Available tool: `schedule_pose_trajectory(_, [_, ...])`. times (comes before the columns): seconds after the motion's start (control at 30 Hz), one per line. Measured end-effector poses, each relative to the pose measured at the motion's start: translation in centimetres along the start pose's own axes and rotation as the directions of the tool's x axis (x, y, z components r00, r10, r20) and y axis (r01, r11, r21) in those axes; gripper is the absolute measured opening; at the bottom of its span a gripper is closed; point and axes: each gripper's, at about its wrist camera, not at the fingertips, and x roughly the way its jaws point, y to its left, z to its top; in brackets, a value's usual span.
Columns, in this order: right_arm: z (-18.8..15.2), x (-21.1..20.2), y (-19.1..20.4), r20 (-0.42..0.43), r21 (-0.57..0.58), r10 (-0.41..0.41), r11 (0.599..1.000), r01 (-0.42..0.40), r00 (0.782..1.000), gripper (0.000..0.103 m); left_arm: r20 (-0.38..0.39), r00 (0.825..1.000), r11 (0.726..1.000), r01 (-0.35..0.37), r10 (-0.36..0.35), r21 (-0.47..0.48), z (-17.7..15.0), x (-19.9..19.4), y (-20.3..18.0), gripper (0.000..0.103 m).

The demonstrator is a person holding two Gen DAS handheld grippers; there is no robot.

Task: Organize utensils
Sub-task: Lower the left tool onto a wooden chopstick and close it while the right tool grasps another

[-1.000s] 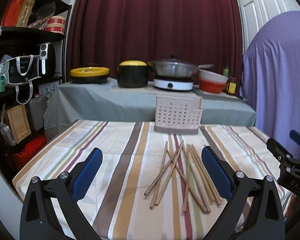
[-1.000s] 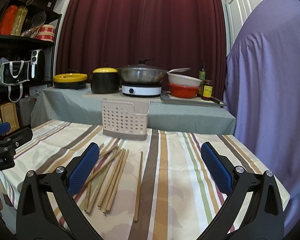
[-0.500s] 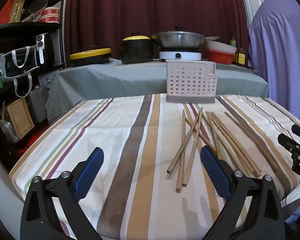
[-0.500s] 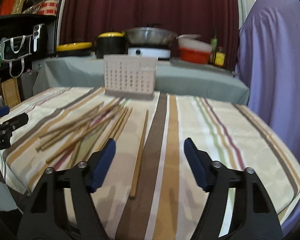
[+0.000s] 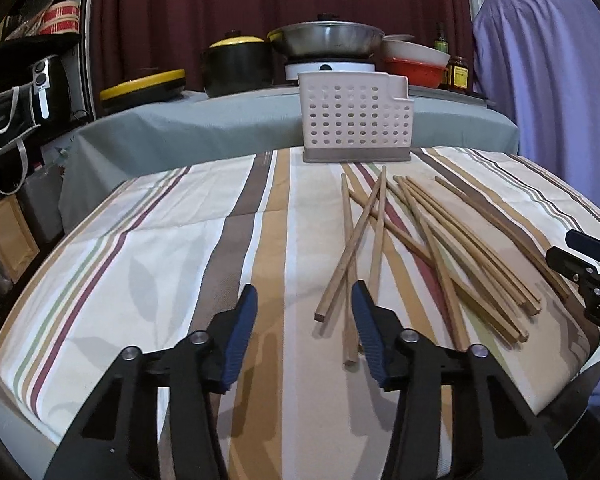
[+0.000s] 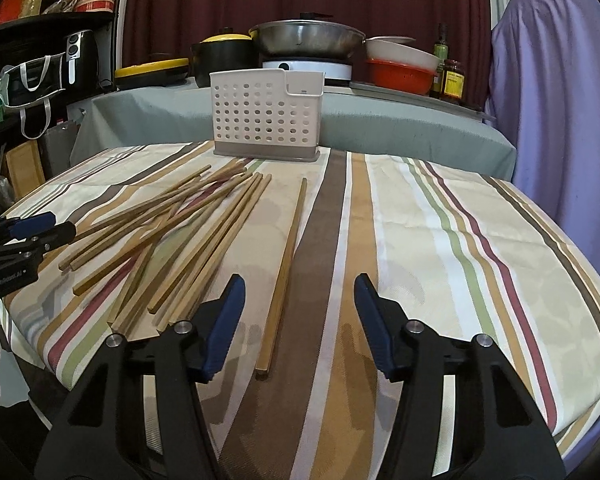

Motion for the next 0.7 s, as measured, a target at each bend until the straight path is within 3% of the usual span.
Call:
schedule_pose_trajectory(0.2, [0.1, 0.5, -0.1, -0.013, 0.007, 0.008, 1.000, -0.008, 1.000, 0.055, -0.028, 0.999, 1.000, 0.023, -0.023, 0.020, -0.1, 1.1, 0.0, 0.042])
schedule_pose_trajectory(0.53, [0.1, 0.9, 0.1, -0.025, 0.006, 0.016, 1.000, -0.016, 1.000, 0.055, -0.045, 0.996, 0.997, 0.074, -0.074, 0.016, -0.3, 1.8, 0.0, 0.013])
schedule_pose_trajectory(0.7, [0.0, 1.1, 0.1, -0.032, 0.006, 0.023, 1.000, -0.023, 0.999, 0.055, -0.019, 0.997, 0.997, 0.076, -0.075, 0.034, -0.3, 1.4, -0.4, 0.010])
